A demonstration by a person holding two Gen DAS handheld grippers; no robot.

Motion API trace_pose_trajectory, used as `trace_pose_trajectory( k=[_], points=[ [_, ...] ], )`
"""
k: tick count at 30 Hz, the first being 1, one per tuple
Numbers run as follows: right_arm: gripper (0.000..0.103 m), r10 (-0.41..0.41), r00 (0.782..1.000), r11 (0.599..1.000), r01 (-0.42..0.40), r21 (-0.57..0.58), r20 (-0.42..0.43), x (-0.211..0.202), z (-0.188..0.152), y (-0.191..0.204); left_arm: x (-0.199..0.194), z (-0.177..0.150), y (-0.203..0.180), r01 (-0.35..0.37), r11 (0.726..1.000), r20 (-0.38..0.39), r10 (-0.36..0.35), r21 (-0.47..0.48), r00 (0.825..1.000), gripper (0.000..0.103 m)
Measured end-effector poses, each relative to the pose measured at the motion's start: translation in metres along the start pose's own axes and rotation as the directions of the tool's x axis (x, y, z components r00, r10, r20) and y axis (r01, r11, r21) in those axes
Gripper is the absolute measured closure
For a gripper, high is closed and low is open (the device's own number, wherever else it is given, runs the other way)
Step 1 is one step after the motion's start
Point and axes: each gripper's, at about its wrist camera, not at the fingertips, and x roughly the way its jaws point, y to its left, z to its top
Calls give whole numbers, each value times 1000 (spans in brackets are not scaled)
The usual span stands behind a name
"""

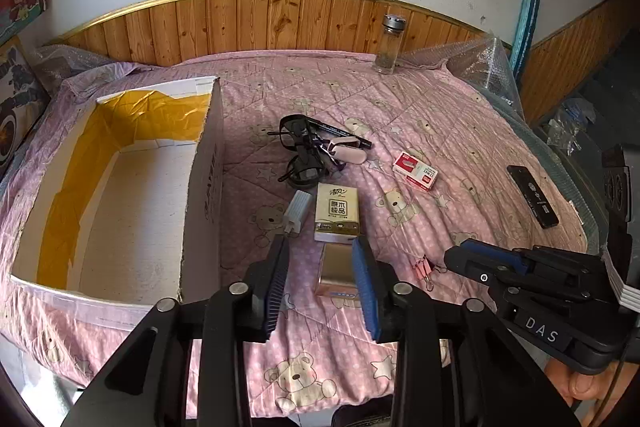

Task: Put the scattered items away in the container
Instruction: 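Move left gripper to the gold metal box while right gripper approaches the pink binder clip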

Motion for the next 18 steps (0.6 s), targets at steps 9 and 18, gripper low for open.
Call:
trace_pose_trajectory(
  k=[9, 18],
  points=[
    [92, 25, 1000, 1000, -25, 11, 6, 5, -2, 0, 6, -3, 0, -12, 1000, -16, 12, 9, 1000, 91],
    [60, -16, 999, 999, 15, 49, 28, 8, 2, -17, 21, -1, -1, -1, 1000, -56, 1, 5, 998, 68]
  ],
)
